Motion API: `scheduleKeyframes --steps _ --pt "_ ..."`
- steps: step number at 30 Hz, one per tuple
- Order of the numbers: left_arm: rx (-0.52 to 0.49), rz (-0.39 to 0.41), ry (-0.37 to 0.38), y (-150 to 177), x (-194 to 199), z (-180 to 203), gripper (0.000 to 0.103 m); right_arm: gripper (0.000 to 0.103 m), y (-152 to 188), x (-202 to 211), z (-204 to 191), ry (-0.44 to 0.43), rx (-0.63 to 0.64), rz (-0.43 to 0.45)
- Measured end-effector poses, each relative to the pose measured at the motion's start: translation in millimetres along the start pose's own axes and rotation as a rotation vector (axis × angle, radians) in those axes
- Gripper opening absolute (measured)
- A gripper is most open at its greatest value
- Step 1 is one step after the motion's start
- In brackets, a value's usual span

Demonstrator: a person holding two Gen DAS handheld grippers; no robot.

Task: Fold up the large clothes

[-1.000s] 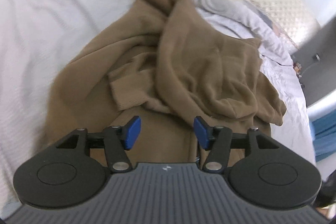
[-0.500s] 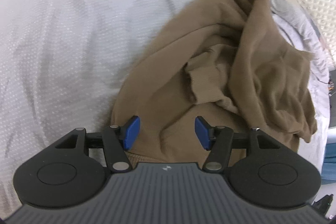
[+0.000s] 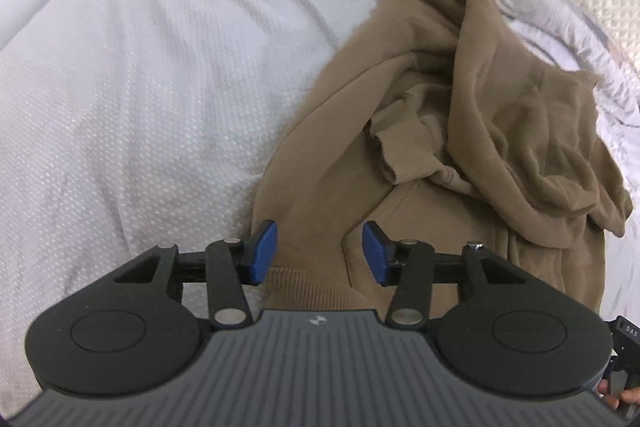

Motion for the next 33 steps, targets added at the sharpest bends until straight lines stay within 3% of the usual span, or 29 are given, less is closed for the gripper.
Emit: scheduleKeyframes --steps 2,4,7,10,15,17,21,24,28,30,33 --pt "0.026 0.054 -0.065 -1.9 9.1 -11.6 0.058 0.082 -0.4 -1.1 0.6 -0.012 -0.010 -0.001" --pt "0.051 0.080 -0.064 -4.3 11.9 -17.6 0.058 0.082 2.4 -0.8 3.5 -0.031 -0.014 -0.011" --pt "0.101 0.031 -0.035 -7.0 3.6 -24.3 0.058 0.082 3.1 -2.9 0.1 -0.043 0.004 -0.022" --pt "0.133 -0.022 -0.020 -9.8 -5.2 -24.2 0.058 0.082 1.3 0.6 -6.9 -0.164 -0.041 -0.011" --pt "0.172 -0.125 0.018 -9.3 -27.3 -20.0 0.058 0.082 -1.5 26.3 -38.8 -0.407 0.004 0.073" --pt "0.185 -0.168 0.022 -6.8 -35.5 -19.9 0.058 0.082 -2.4 29.9 -41.1 -0.450 -0.012 0.081" --pt "0.214 -0.220 0.013 -5.5 -46.2 -18.6 0.063 0.080 6.1 6.2 -28.0 -0.306 -0.009 -0.005" --pt "0.205 -0.234 -0.018 -1.3 -49.7 -11.7 0.064 0.069 15.4 -13.8 -22.7 -0.178 0.020 -0.060" --pt "0.147 -0.275 -0.054 2.5 -64.5 -5.4 0.065 0.062 17.8 -21.8 -24.4 -0.137 0.043 -0.064" --pt "0.089 -0.250 -0.099 6.1 -63.8 -1.1 0.054 0.060 17.0 -23.8 -37.9 -0.202 0.060 -0.057" --pt "0.044 -0.219 -0.113 6.4 -58.6 6.9 0.028 0.034 11.0 -12.6 -52.9 -0.299 0.081 -0.011"
Point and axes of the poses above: each gripper's, at about its wrist camera, not at the fingertips, and x roughly against the way its jaws point, z to its right, y to its underside, the point moved 10 cm from there along -x, roughly the way its jaws point, and after that the axes turned 6 degrees about x, right-handed, at the moved point
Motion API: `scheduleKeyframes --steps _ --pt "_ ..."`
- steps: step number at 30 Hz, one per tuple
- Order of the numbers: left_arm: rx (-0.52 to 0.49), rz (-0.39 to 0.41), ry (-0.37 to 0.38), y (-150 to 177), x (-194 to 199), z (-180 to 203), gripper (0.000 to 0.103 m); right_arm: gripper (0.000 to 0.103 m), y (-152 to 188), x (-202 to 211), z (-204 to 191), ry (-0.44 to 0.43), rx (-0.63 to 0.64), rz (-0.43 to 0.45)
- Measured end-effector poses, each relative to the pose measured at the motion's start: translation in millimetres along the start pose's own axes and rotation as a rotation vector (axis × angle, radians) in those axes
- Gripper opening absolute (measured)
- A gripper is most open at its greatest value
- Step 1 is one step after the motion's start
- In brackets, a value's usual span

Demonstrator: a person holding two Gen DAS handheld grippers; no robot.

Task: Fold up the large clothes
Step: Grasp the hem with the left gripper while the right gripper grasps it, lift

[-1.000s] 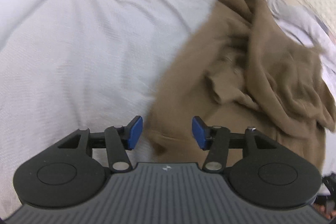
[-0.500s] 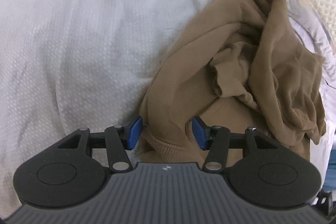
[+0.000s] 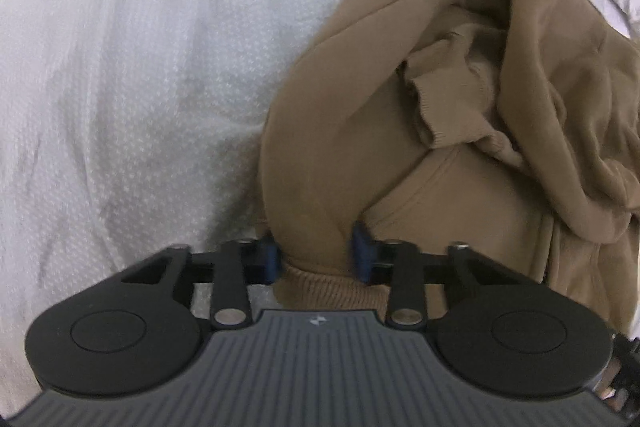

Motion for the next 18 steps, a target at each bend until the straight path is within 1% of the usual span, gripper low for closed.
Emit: scheduleKeyframes --steps 1,2,5,6,7,9,11,12,14,15,16,18 --pt "0.012 0.012 0.014 -0.9 2.7 -1.0 0.019 0.033 -2.4 4.6 -5.1 -0.025 0.014 0.024" --pt "0.031 0.026 0.046 -1.5 6.2 -2.4 0.016 0.032 -4.3 10.3 -10.2 -0.056 0.028 0.049" --pt "0.109 0.073 0.199 -1.7 27.2 -13.7 0.014 0.029 -11.9 29.1 -24.7 -0.132 0.058 0.135" --pt "0.159 0.096 0.286 -4.6 38.1 -19.4 0.014 0.028 -16.2 36.5 -29.0 -0.157 0.054 0.173" --pt "0.202 0.119 0.359 -7.8 46.5 -23.1 0.013 0.027 -20.5 41.7 -30.4 -0.177 0.044 0.203" --pt "0.274 0.139 0.453 -12.6 59.2 -35.1 0.013 0.025 -26.4 55.4 -29.7 -0.219 0.018 0.250" --pt "0.343 0.134 0.540 -13.6 70.1 -43.6 0.012 0.024 -32.7 67.7 -29.8 -0.247 0.009 0.280" --pt "0.360 0.136 0.575 -13.6 77.4 -44.8 0.012 0.023 -38.0 76.6 -32.7 -0.270 0.000 0.306" --pt "0.316 0.176 0.595 -14.5 98.2 -39.8 0.012 0.023 -49.7 95.5 -37.6 -0.315 -0.016 0.353" --pt "0.291 0.197 0.611 -14.3 111.5 -35.7 0.012 0.023 -49.8 105.9 -44.1 -0.334 -0.006 0.379" --pt "0.280 0.208 0.637 -13.2 125.8 -31.8 0.012 0.023 -51.3 114.5 -51.0 -0.343 0.016 0.403" --pt "0.269 0.215 0.677 -14.0 150.0 -24.0 0.012 0.023 -55.2 132.4 -60.6 -0.370 0.008 0.427"
Point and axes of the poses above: each gripper's, at about its wrist camera, not at the fingertips, and x roughly against the way its jaws point, z to its right, y to its underside, the point moved 10 cm from there along -x, roughly the way its jaws point, and after that the axes turned 6 degrees about x, right-handed, at the moved point
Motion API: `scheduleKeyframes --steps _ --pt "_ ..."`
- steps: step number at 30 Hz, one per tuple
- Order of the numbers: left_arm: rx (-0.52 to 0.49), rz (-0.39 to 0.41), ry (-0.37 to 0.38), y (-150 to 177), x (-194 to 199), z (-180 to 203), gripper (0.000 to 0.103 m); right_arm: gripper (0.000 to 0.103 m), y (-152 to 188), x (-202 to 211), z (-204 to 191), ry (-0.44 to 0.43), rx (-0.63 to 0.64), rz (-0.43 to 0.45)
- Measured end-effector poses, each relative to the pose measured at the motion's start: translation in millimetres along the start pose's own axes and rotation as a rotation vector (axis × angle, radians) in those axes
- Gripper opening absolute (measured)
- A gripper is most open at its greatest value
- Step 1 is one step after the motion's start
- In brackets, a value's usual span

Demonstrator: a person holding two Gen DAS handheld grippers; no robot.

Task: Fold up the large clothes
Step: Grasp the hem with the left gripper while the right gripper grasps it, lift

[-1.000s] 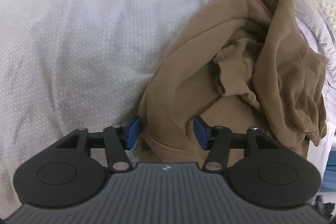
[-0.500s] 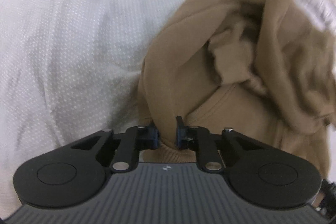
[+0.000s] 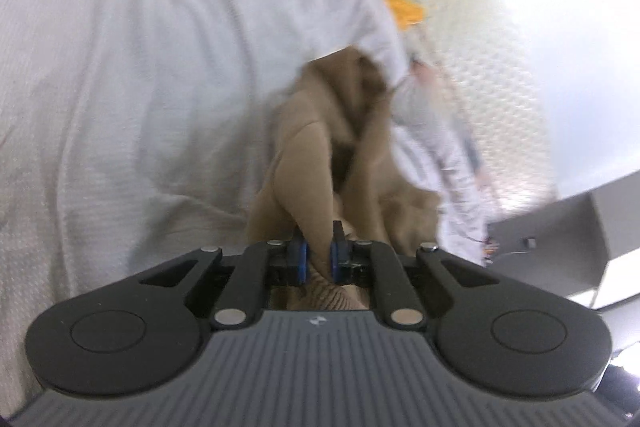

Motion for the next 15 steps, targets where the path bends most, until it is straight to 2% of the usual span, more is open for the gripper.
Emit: scheduleKeyframes --steps 3,7,11,15 --pt "-0.053 0.014 0.055 -0.6 36.1 26.7 0.012 0.023 -8.0 15.5 -28.8 -0.021 0.038 0.012" --pt "-0.081 0.002 0.131 19.4 86.0 43.8 0.012 0.023 -3.8 44.8 -61.0 -0.048 0.081 0.005" --pt "-0.091 -0.033 0.177 52.4 121.5 32.1 0.012 0.023 13.5 87.1 -67.1 -0.043 0.057 0.005" --pt "-0.060 -0.040 0.205 72.8 139.6 12.4 0.012 0.023 30.8 105.9 -44.2 0.002 -0.047 0.015"
Point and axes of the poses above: each gripper's, at about its wrist camera, not at the fingertips, and x roughly against the way its jaws point, z to its right, y to its underside, the point moved 10 cm from there along -x, roughly the way its jaws point, and after that the axes turned 6 degrees about x, right-handed, at the moved point
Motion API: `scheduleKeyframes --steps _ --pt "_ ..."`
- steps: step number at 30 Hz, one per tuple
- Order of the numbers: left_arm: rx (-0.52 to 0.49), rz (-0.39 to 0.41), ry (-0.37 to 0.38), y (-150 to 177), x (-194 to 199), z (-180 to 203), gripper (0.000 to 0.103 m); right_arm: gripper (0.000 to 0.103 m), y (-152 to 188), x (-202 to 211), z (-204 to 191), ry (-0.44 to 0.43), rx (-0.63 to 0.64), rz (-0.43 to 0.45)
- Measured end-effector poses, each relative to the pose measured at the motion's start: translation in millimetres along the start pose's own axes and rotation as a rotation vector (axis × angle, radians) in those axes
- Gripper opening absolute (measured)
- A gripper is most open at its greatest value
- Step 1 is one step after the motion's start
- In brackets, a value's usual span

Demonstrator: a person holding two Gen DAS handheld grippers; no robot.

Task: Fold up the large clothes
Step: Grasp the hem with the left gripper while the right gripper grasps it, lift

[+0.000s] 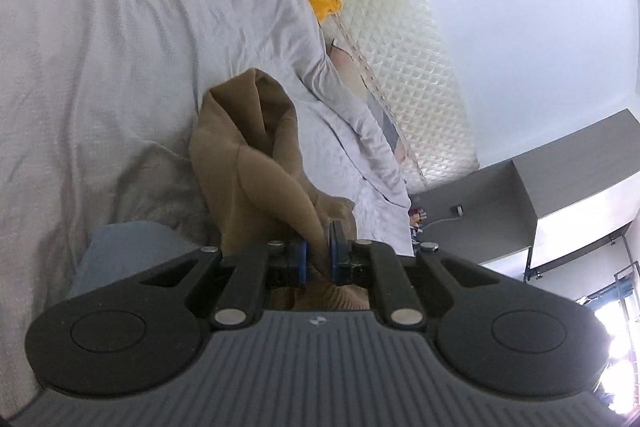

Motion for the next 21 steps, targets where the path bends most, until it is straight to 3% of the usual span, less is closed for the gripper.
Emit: scheduleKeyframes --steps 4,9,15,21 --pt "-0.001 0.015 0.029 -7.9 -16.0 -0.6 0.012 0.023 -4.4 -8.3 12.3 0.009 -0.058 0.016" --pt "0.013 0.072 0.034 -59.2 -67.5 24.1 0.012 0.023 -39.3 -51.1 1.0 0.001 -0.100 0.032" --pt "0.053 0.133 -0.015 -138.4 -157.1 52.0 0.012 0.024 -98.0 -116.4 11.4 0.077 -0.193 0.072" --pt "0.087 0.141 -0.140 -194.0 -257.8 38.3 0.012 0.024 -125.9 -179.4 59.3 0.214 -0.273 0.067"
Point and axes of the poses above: each gripper's, at about its wrist camera, not at the fingertips, and x roughly against the way its jaws point, z to its right, y to its underside, the point moved 10 cm from there along -x, roughly the way its jaws point, and after that the axes turned 6 degrees about x, right-handed, at the moved point
